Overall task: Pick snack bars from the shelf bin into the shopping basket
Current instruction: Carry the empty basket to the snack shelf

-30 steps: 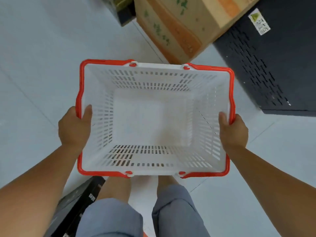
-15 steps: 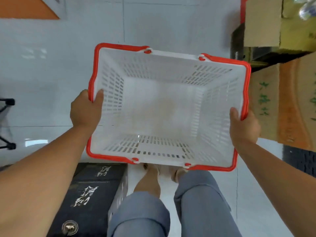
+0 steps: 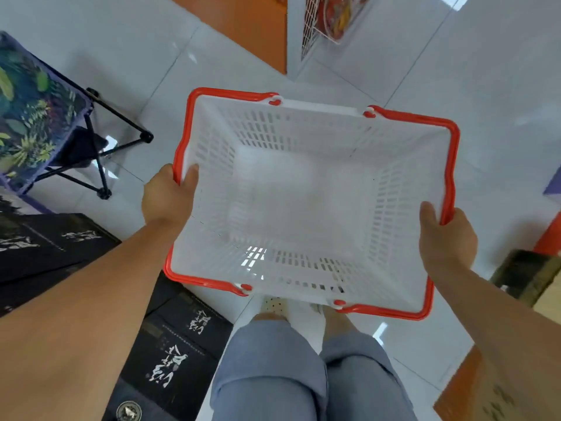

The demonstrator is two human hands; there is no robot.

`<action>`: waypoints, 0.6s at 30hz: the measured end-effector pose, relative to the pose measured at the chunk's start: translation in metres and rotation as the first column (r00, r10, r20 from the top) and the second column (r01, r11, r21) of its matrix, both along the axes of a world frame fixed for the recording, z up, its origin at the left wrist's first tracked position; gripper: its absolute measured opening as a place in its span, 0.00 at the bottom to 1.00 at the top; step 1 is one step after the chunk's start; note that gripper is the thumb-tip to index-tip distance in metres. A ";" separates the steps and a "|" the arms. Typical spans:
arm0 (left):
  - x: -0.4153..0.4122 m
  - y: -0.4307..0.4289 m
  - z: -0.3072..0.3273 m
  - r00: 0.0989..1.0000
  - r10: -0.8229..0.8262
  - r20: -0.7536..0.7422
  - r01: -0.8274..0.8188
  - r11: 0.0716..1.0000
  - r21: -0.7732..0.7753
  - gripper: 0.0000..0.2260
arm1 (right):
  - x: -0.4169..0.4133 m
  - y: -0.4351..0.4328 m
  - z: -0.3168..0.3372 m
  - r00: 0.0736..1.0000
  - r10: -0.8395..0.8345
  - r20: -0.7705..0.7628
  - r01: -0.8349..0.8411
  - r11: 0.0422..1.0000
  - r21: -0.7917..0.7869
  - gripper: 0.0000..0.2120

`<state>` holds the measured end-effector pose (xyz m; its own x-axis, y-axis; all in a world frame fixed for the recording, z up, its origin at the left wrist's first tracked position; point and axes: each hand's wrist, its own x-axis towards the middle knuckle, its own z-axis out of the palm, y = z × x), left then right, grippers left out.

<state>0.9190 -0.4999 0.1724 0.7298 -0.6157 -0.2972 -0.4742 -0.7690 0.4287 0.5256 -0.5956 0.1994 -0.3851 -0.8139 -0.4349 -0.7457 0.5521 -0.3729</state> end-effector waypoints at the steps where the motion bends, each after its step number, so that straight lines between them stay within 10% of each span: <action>1: 0.015 -0.005 0.000 1.000 0.027 -0.002 -0.027 1.000 0.004 0.20 | 0.017 -0.016 0.002 1.000 0.023 0.002 -0.023 1.000 -0.005 0.18; 18: 0.333 -0.161 0.026 0.994 0.092 0.054 -0.096 0.992 0.077 0.21 | 0.342 -0.193 0.002 0.994 0.081 0.074 -0.082 0.996 0.021 0.16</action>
